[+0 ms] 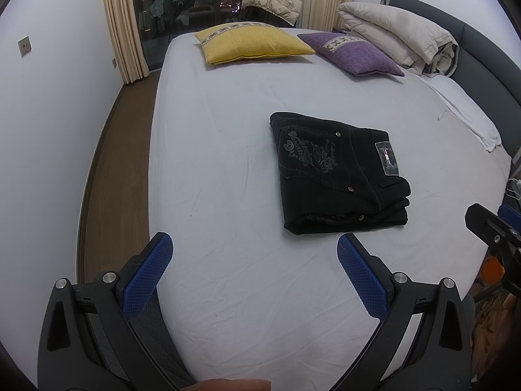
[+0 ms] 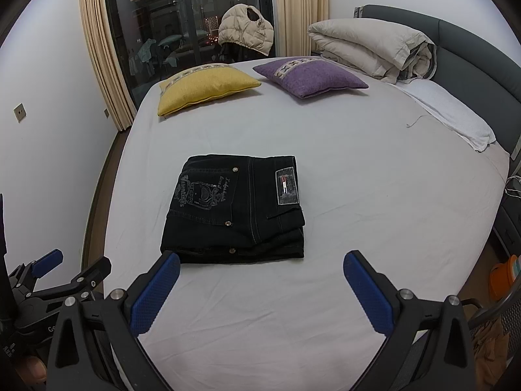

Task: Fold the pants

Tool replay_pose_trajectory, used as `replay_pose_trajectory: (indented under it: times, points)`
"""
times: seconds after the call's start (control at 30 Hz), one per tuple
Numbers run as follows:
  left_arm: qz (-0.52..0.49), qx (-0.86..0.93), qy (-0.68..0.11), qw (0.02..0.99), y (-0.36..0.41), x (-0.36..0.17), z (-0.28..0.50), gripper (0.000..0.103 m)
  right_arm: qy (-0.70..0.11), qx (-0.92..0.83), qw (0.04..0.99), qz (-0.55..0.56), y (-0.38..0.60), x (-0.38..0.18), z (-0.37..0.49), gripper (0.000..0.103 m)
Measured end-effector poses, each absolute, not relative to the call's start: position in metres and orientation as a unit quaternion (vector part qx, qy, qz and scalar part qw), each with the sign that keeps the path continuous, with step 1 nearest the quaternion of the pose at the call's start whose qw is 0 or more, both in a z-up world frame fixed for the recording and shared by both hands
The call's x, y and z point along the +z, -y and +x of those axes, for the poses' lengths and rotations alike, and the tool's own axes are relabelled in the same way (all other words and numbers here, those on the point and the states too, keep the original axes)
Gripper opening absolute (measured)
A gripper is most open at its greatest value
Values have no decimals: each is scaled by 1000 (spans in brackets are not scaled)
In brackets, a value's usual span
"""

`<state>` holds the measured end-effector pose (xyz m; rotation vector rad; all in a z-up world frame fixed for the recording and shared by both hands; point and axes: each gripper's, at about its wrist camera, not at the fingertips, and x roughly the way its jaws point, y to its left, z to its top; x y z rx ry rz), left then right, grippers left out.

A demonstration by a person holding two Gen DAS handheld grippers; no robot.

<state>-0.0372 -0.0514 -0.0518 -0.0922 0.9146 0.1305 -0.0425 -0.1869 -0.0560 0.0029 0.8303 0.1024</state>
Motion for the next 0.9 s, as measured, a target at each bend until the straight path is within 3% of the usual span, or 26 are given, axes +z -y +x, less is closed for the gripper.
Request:
replay_pose_trajectory:
  times: [0.9]
  points:
    - [-37, 59, -437, 897, 50, -54, -39, 103, -406, 51, 912, 2, 190, -57, -45, 103]
